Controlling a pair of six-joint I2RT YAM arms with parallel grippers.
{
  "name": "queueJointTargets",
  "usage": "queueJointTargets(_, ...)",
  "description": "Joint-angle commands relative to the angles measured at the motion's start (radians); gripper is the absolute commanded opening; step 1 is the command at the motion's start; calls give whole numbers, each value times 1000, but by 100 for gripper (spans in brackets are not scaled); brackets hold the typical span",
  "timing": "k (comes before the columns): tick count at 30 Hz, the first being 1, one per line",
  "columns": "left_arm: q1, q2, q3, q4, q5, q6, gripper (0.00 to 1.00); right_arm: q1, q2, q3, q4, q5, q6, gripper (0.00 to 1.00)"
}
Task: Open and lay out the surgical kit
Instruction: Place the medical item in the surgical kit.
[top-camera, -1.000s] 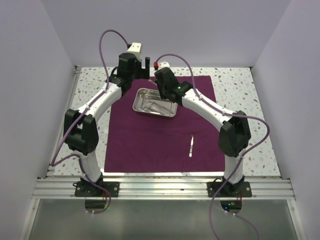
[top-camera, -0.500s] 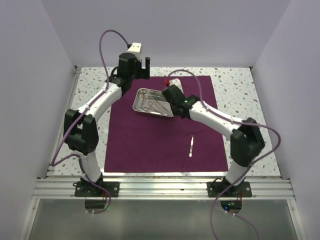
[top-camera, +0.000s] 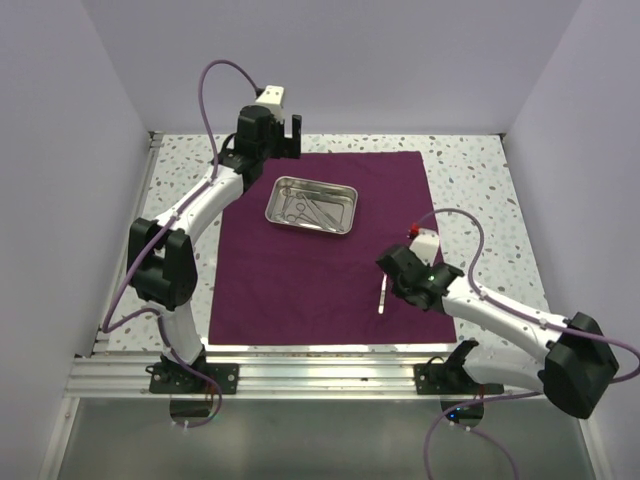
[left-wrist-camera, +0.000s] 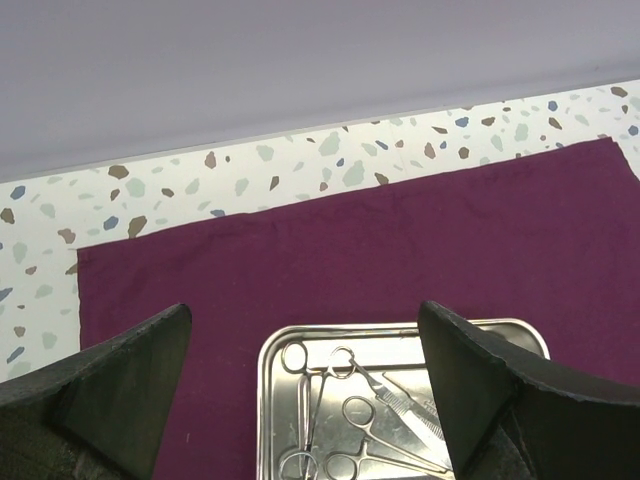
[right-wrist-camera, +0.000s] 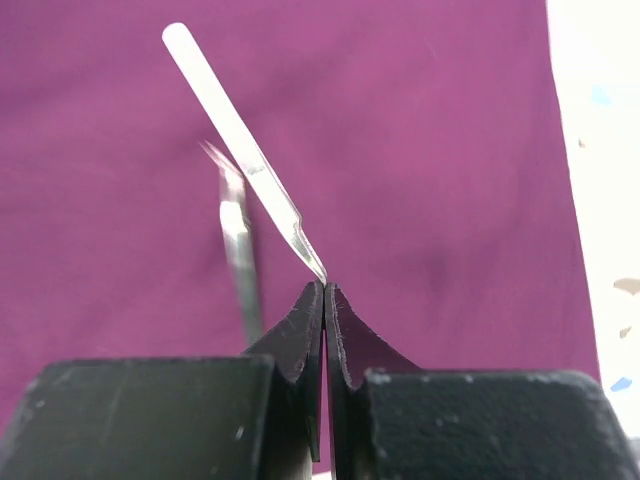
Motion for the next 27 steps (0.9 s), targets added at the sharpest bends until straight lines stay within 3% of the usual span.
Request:
queueJointTargets(1, 7, -4, 31, 22, 35, -19, 99, 38, -94, -79, -71, 59, 283, 0)
queueJointTargets(7, -2, -10, 33, 16, 41, -24, 99, 75, -190, -157, -154, 76, 431, 0)
queueJointTargets(17, -20, -30, 28, 3, 26, -21, 99, 135, -31, -162, -16, -12, 405, 0)
queueJointTargets(25, -22, -39, 21, 8, 19, -18, 99, 155, -52, -128, 33, -33, 323, 0)
queueJointTargets(27, -22, -36, 21, 6, 19, -18, 100, 156, -77, -129, 47, -48, 298, 33)
